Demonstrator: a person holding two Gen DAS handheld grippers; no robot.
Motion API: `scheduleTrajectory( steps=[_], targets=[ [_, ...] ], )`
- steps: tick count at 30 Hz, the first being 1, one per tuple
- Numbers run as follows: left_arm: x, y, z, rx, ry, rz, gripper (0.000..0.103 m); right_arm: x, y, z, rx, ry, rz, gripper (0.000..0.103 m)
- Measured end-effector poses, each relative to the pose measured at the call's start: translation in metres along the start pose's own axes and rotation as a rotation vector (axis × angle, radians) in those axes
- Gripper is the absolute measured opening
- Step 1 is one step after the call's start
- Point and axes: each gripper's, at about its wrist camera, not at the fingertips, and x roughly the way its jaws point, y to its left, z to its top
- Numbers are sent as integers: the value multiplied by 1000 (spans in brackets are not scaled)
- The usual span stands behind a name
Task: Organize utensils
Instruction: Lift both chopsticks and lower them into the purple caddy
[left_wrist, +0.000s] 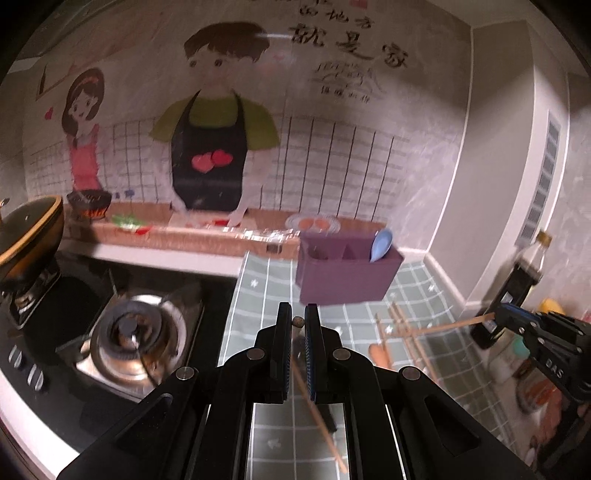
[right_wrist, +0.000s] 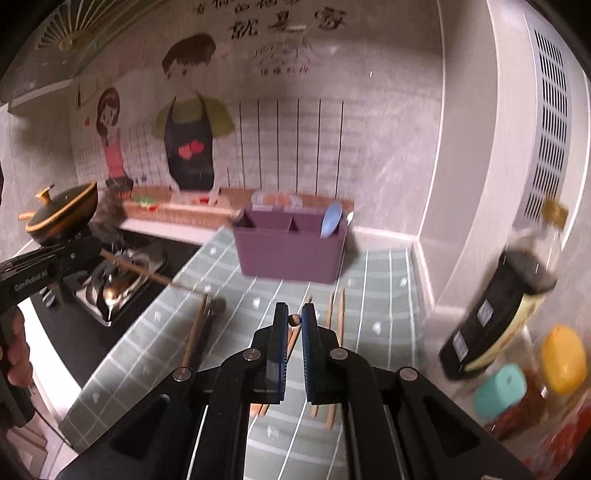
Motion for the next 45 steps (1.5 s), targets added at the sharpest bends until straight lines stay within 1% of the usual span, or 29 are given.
scheduleTrajectory(
  steps=[3, 8, 12, 15, 19, 21, 23, 25, 27, 31, 35, 38, 42, 45],
  targets=[
    [-3, -3, 14, -5, -17, -31, 7, -1, -5, 19, -6, -28, -8, 7],
    [-8, -12, 39, 7, -42, -77, 7, -7, -15, 53, 7, -55, 4, 6],
    [-15, -21, 66, 10, -59, -136, 7, -20, -17, 83, 1, -86, 12, 6],
    [-24, -29, 90, 32, -93, -164, 7, -31, -17, 107, -8, -117, 17, 6],
    [-34, -41, 138, 69, -163, -189, 7, -52, -17, 151, -33, -191, -7, 6],
    [-35, -45, 158, 82, -194, -199, 7, -60, -17, 178, -51, -225, -26, 6],
    [-31, -48, 182, 92, -223, -200, 7, -63, -16, 198, -64, -250, -42, 6],
    [-24, -48, 197, 91, -237, -198, 7, -62, -18, 217, -60, -274, -52, 6],
    [-13, -47, 212, 80, -251, -195, 7, -56, -21, 233, -52, -293, -54, 6],
    [21, -45, 227, 67, -241, -203, 7, -32, -22, 249, -48, -306, -64, 6],
    [60, -45, 224, 69, -217, -188, 7, 5, -23, 254, -41, -288, -75, 6],
    [95, -44, 218, 68, -175, -186, 7, 38, -26, 253, -24, -261, -77, 6],
    [130, -42, 208, 66, -142, -172, 7, 82, -35, 244, 11, -218, -63, 6],
    [156, -40, 200, 55, -98, -167, 7, 109, -41, 238, 35, -175, -56, 6]
  ],
)
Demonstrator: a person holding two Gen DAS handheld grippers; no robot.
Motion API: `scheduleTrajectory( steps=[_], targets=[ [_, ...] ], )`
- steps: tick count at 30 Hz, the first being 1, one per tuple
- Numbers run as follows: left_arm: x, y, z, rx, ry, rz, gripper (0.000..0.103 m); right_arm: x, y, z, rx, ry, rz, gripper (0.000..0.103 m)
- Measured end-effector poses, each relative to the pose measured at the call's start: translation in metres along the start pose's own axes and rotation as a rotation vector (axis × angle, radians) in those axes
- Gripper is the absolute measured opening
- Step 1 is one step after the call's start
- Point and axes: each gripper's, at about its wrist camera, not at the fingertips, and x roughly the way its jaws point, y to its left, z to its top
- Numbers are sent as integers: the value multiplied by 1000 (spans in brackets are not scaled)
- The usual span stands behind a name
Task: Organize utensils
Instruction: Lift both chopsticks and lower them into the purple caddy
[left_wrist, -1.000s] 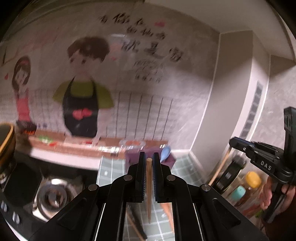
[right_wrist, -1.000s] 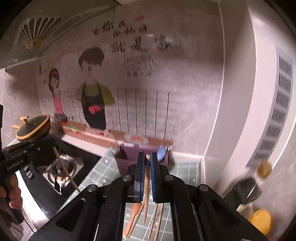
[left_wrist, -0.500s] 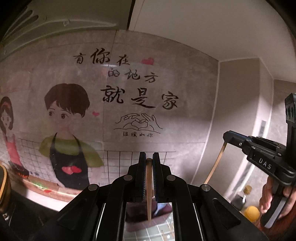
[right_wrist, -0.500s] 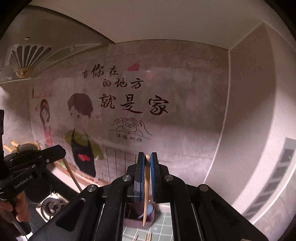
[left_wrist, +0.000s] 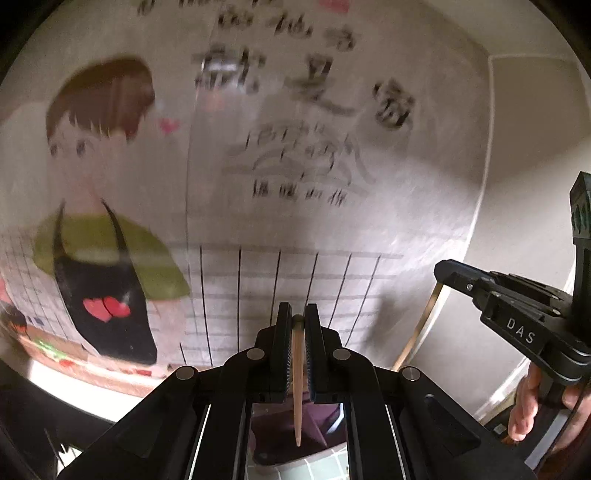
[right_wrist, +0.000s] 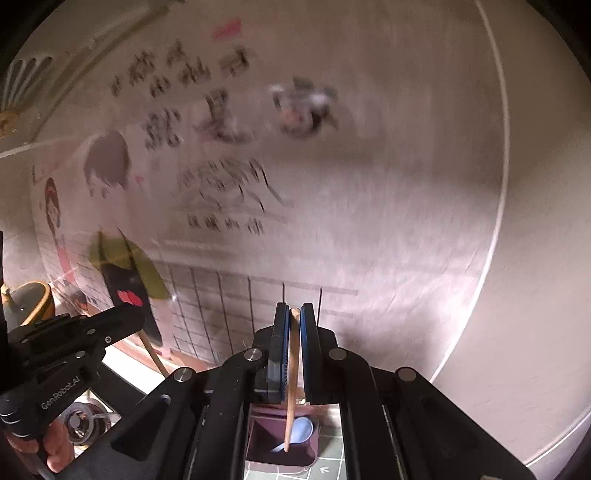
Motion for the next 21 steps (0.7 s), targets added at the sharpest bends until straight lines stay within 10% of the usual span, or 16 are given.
scheduleTrajectory(
  steps=[17, 21],
  targets=[
    [64, 17, -56, -82, 181, -13, 10, 81, -6, -77, 30, 243, 35, 6],
    [52, 16, -53, -78, 163, -12, 25, 76, -14, -82, 52, 254, 46, 9]
  ],
)
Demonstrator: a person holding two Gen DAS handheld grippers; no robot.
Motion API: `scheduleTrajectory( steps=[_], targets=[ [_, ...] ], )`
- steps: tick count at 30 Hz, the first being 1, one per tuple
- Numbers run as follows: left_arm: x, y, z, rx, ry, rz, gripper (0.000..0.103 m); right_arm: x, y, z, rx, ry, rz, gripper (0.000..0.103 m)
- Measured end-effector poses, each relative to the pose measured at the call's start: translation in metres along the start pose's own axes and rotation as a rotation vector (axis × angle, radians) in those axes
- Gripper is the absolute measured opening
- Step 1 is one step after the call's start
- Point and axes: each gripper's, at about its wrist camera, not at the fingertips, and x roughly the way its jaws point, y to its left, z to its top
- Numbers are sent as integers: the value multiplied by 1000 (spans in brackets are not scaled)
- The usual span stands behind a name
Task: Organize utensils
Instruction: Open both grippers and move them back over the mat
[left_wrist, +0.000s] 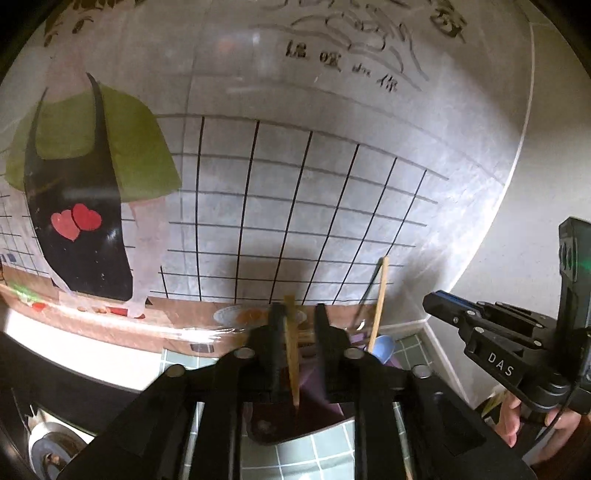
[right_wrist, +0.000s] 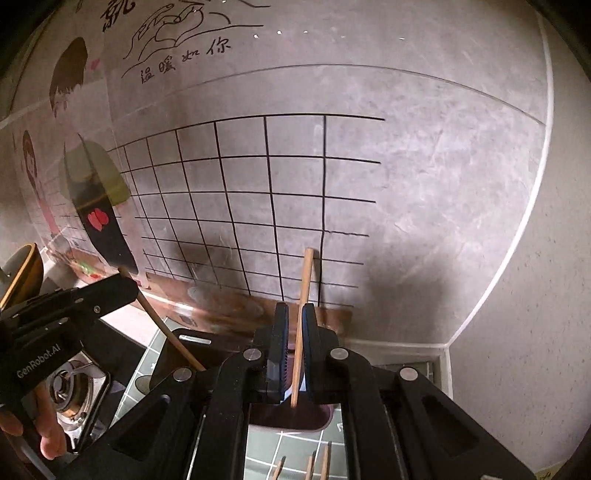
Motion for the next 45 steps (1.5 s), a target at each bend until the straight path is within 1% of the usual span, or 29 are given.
scheduleTrajectory(
  steps=[1, 2, 6, 12, 15, 18, 22, 24, 27, 30, 32, 34, 37, 40, 41, 45],
  targets=[
    [-6, 0, 1, 1, -14, 4, 27, -3, -1, -1, 2, -6, 3, 9],
    [-11, 0, 1, 2, -24, 9, 29, -5, -1, 0, 1, -12, 0, 12],
    [-34, 2, 2, -6, -62, 20, 32, -31, -3, -6, -15, -63, -44, 31],
    [-66, 8, -10, -48, -70, 48, 34, -68, 4, -26, -65, -107, -94, 32],
    [-80, 9, -29, -61, -65, 65, 34, -83, 6, -42, -84, -112, -106, 35],
    [-95, 7, -56, -54, -47, 92, 34, -97, 10, -66, -98, -99, -104, 40],
    [-112, 1, -98, -21, -25, 132, 34, -110, 13, -102, -100, -62, -84, 42],
    [-118, 2, -117, -24, -10, 138, 34, -113, 15, -119, -102, -40, -82, 43],
    [-122, 6, -146, -63, 36, 127, 34, -117, 17, -141, -98, -21, -72, 47],
    [-120, 7, -175, -87, 88, 120, 34, -115, 19, -161, -86, 11, -45, 47],
    [-115, 8, -195, -100, 125, 116, 34, -109, 22, -175, -76, 42, -8, 47],
    [-112, 10, -209, -115, 148, 112, 34, -101, 26, -187, -70, 80, 27, 47],
    [-109, 13, -228, -141, 167, 129, 34, -87, 35, -201, -64, 136, 80, 46],
    [-108, 21, -243, -173, 197, 136, 34, -70, 43, -213, -58, 189, 112, 40],
    [-108, 23, -246, -182, 205, 137, 34, -63, 46, -216, -53, 209, 121, 36],
    [-108, 30, -252, -200, 219, 137, 34, -38, 50, -226, -24, 276, 157, 27]
  ],
)
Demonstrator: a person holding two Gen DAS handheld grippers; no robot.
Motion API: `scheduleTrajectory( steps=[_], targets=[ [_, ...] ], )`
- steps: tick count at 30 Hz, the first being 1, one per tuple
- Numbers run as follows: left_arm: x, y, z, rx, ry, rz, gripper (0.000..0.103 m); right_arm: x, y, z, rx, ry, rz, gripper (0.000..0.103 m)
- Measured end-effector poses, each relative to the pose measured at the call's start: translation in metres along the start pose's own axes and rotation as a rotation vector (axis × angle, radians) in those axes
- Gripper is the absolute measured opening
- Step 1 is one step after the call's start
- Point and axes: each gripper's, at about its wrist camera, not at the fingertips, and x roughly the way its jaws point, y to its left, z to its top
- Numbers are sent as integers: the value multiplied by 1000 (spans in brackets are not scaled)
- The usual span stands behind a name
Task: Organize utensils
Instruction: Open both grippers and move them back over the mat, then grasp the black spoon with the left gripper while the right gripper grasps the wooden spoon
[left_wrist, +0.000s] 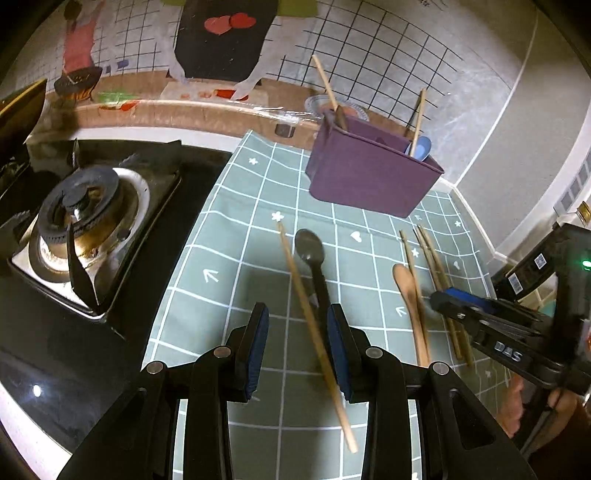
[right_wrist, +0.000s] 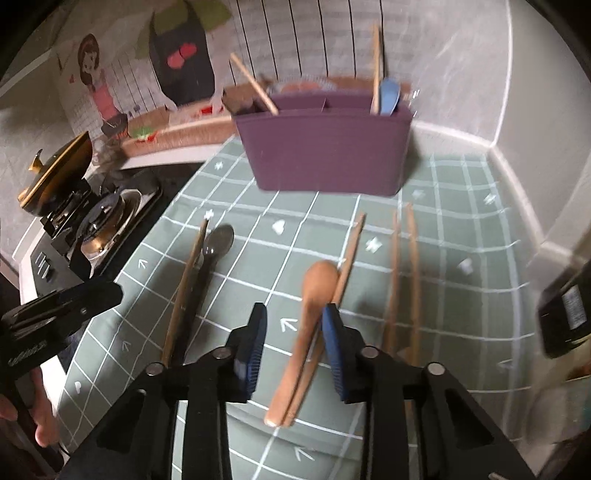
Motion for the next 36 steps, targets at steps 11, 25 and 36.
scheduleTrajectory(
  steps=[11, 25, 36],
  targets=[
    [8, 4, 4, -1, 9, -18, 34, 41, -4, 5, 45, 55, -10, 26],
    [20, -4, 12, 26, 21, -21, 34, 57, -9, 13, 55, 57, -84, 26],
    [39, -14, 21, 61, 37, 9, 34, 67, 1, 21, -13, 33, -163, 32]
  ],
)
